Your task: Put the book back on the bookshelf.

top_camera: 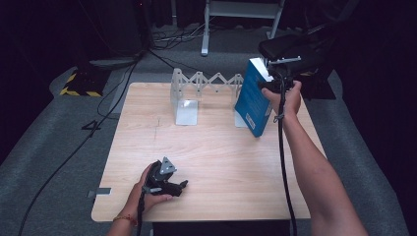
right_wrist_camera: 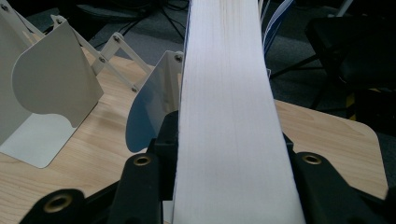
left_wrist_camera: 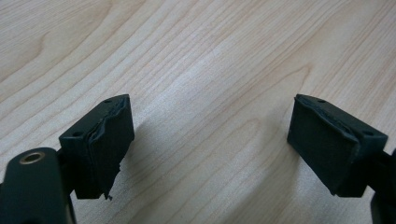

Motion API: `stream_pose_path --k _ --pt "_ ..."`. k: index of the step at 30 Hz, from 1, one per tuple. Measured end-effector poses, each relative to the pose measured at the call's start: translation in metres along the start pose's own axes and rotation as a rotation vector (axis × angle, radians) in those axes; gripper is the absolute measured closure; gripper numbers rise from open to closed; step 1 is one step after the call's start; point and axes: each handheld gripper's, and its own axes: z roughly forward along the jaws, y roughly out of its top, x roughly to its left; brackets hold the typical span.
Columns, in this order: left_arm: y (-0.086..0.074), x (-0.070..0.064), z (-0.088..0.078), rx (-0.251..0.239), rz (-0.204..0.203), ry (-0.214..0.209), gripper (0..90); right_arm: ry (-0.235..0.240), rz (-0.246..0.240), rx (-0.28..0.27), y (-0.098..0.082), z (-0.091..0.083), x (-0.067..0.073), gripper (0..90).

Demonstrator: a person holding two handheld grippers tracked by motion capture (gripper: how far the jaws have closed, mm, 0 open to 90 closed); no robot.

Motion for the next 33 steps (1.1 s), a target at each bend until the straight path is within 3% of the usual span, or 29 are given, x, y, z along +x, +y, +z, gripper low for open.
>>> stream_pose_path --k 18,26,33 --pt "0.001 0.000 0.001 0.007 0.003 -0.005 14.9 0.039 -0.029 0.003 -0.013 -0.007 -0.002 59.8" --pt "0.001 0.000 0.001 0.007 0.003 -0.006 14.9 0.018 -0.062 0.024 -0.012 -0.006 0.001 56.3" --pt "0.001 0.000 0.001 0.006 0.003 -0.005 14.9 0.035 -0.066 0.033 -0.015 -0.008 -0.001 53.9"
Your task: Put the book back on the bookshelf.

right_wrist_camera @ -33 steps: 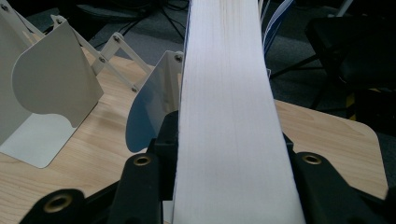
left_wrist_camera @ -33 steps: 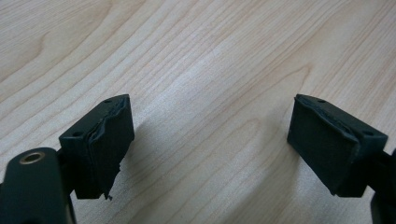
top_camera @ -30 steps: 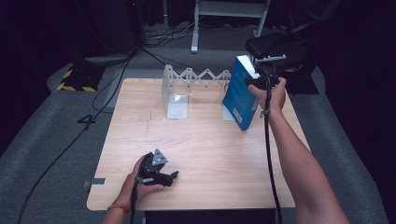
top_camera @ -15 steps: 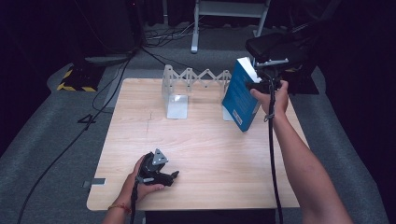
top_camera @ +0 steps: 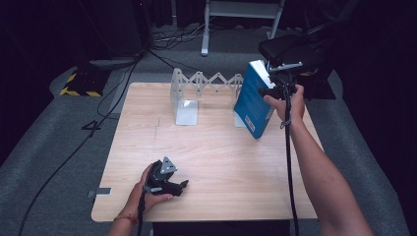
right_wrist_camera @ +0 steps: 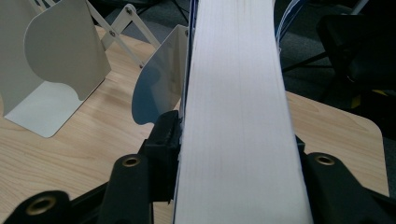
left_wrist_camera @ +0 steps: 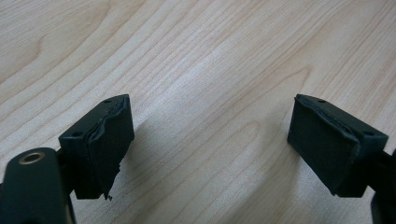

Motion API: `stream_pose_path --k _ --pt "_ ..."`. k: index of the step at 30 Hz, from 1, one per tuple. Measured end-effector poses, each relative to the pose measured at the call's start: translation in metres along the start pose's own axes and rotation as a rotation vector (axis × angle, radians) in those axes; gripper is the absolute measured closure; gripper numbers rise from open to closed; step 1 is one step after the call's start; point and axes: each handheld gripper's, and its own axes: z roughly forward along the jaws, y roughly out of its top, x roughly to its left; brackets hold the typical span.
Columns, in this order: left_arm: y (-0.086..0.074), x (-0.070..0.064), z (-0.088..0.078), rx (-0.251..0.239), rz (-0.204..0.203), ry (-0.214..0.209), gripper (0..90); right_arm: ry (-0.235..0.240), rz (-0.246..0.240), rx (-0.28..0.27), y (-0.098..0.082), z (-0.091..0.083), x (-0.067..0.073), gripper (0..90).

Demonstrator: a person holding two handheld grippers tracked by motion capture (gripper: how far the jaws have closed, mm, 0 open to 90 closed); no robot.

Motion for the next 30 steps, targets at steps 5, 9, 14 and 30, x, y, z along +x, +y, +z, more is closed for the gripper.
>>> stream_pose_path --k 5,9,14,30 --pt "0.000 0.000 0.000 0.000 0.000 0.000 14.9 0.005 0.001 0.008 -0.003 -0.003 -0.003 49.3" --pt "0.000 0.000 0.000 0.000 0.000 0.000 14.9 0.004 -0.012 0.004 -0.005 -0.008 -0.003 46.7" --pt "0.000 0.000 0.001 -0.007 -0.004 0.004 14.8 0.010 -0.026 0.006 -0.008 -0.012 -0.006 43.0" --pt "0.000 -0.001 0.001 -0.006 -0.006 0.006 14.6 -0.038 0.048 -0.096 -0.022 -0.014 0.005 60.3"
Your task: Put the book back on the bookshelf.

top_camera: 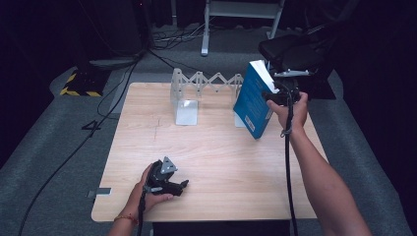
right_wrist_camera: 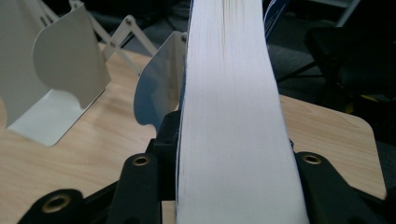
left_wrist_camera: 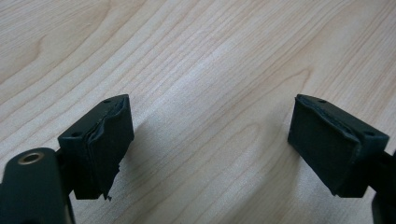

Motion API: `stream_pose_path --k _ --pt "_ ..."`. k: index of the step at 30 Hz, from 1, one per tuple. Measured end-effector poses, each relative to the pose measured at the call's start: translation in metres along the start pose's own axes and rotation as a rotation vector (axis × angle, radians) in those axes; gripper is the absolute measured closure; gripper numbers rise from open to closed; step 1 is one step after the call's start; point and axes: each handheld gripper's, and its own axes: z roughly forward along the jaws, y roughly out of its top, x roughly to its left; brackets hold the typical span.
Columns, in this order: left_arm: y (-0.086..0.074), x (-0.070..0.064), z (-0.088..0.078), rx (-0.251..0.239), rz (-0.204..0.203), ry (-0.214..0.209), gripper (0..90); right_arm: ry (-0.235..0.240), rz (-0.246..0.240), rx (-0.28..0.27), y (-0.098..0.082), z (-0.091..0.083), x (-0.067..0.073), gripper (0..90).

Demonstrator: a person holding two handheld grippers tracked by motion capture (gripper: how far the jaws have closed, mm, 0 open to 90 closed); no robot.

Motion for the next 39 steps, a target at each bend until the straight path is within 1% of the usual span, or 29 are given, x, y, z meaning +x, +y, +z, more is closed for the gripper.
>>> stream_pose_path --k 1,2,4,6,8,10,12,14,16,18,19,20,23,25,27,29,30,32,34,35,37,39 --pt "0.000 0.000 0.000 0.000 0.000 0.000 14.6 -0.016 0.027 -0.019 -0.002 0.000 0.001 60.5" --pt "0.000 0.000 0.000 0.000 0.000 0.000 14.6 -0.026 0.039 -0.028 -0.004 0.000 0.002 60.5" --pt "0.000 0.000 0.000 0.000 0.000 0.000 14.6 -0.032 0.053 -0.030 -0.004 -0.001 0.004 60.5" --pt "0.000 0.000 0.000 -0.001 0.000 0.000 14.6 -0.034 0.046 -0.025 -0.004 -0.001 0.005 60.4" --pt "0.000 0.000 0.000 0.000 0.001 0.000 14.6 -0.044 0.066 -0.021 -0.005 -0.003 0.006 60.5" --pt "0.000 0.000 0.000 0.002 0.002 -0.001 14.9 -0.047 0.078 -0.012 -0.005 -0.004 0.004 60.4" --pt "0.000 0.000 0.000 0.002 0.002 -0.001 14.9 -0.043 0.076 -0.003 -0.006 -0.006 0.002 59.8" --pt "0.000 0.000 0.000 0.001 0.002 -0.001 14.9 -0.037 0.051 0.006 -0.006 -0.007 0.002 58.9" --pt "0.000 0.000 0.000 0.001 0.002 0.001 14.9 -0.037 0.049 0.007 -0.006 -0.007 0.002 58.0" --pt "0.000 0.000 0.000 0.001 0.002 0.001 15.0 -0.035 0.022 0.016 -0.006 -0.008 0.002 53.0" --pt "0.000 0.000 0.000 0.001 0.001 0.001 15.0 -0.054 0.016 0.012 -0.006 -0.010 0.002 47.4" --pt "0.000 0.000 0.000 0.001 0.001 0.000 15.0 -0.061 0.011 0.006 -0.005 -0.011 0.002 45.9" --pt "0.000 0.000 0.000 0.001 0.001 0.000 14.9 -0.041 0.005 0.010 -0.006 -0.014 -0.002 42.6" --pt "0.000 0.000 0.000 0.001 0.001 -0.001 14.9 -0.014 -0.005 0.017 -0.007 -0.014 -0.003 40.8" --pt "0.000 0.000 0.000 0.002 0.001 0.000 14.9 0.000 -0.036 0.030 -0.010 -0.015 -0.003 38.7" --pt "0.000 0.000 0.000 0.003 0.000 -0.001 14.7 0.007 -0.056 0.024 -0.012 -0.018 -0.004 37.5" --pt "0.000 0.000 0.000 0.003 0.000 -0.001 14.6 0.021 -0.068 0.020 -0.014 -0.020 -0.004 36.9" --pt "0.000 0.000 0.000 0.003 0.000 -0.001 14.6 0.035 -0.098 0.010 -0.018 -0.024 -0.006 36.5" --pt "0.000 0.000 0.000 0.003 0.000 -0.001 14.7 0.063 -0.107 0.011 -0.025 -0.027 -0.009 36.0" --pt "0.000 0.000 0.000 0.002 0.000 -0.001 14.6 0.067 -0.113 0.014 -0.027 -0.028 -0.009 36.0" --pt "0.000 0.000 0.000 0.003 0.000 -0.001 14.6 0.078 -0.145 0.019 -0.034 -0.030 -0.010 35.0" --pt "0.000 0.000 0.000 0.002 -0.001 -0.001 14.6 0.095 -0.167 0.027 -0.040 -0.032 -0.010 34.6"
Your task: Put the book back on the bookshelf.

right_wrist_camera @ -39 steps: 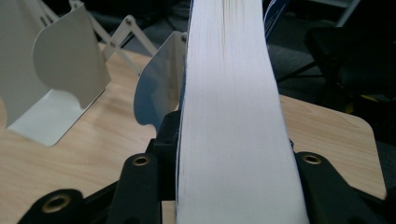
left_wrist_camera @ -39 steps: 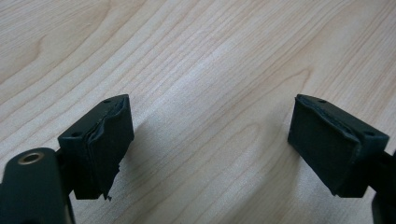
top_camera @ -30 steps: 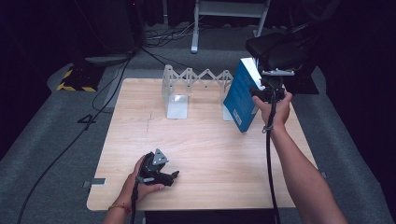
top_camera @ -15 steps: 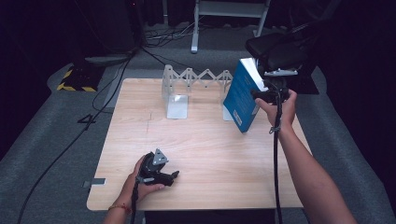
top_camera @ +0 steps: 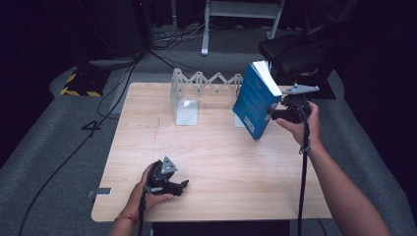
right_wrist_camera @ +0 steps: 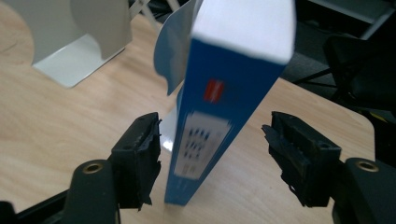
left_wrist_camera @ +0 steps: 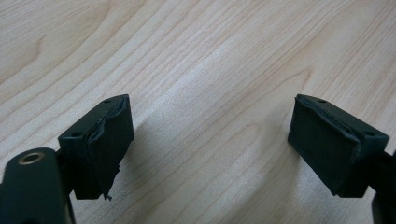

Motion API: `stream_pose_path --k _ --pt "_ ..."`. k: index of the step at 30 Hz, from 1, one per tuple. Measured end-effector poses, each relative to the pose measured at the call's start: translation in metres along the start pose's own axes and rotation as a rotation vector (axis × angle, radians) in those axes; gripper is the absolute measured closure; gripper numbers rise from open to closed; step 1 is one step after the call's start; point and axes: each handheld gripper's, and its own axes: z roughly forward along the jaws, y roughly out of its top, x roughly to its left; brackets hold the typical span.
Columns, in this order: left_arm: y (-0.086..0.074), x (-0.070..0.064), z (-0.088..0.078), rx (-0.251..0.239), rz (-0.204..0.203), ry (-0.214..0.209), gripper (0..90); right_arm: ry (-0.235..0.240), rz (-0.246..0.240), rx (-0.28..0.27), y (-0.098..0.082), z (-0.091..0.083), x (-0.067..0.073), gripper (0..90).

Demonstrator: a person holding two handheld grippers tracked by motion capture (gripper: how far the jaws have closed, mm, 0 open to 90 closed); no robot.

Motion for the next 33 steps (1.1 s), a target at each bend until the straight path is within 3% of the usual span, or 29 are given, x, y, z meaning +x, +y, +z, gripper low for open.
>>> stream_pose_path --k 15,19,21,33 --pt "0.000 0.000 0.000 0.001 0.002 0.001 14.6 0.076 -0.135 0.038 -0.052 -0.015 0.005 31.5" --pt "0.000 0.000 0.000 0.001 0.002 0.001 14.6 0.059 -0.174 0.046 -0.061 -0.017 0.008 30.4" --pt "0.000 0.000 0.000 0.001 0.001 -0.001 14.6 0.073 -0.183 0.049 -0.069 -0.018 0.008 30.6" --pt "0.000 0.000 0.000 0.001 0.000 0.001 14.6 0.128 -0.154 0.063 -0.119 -0.019 -0.006 29.1"
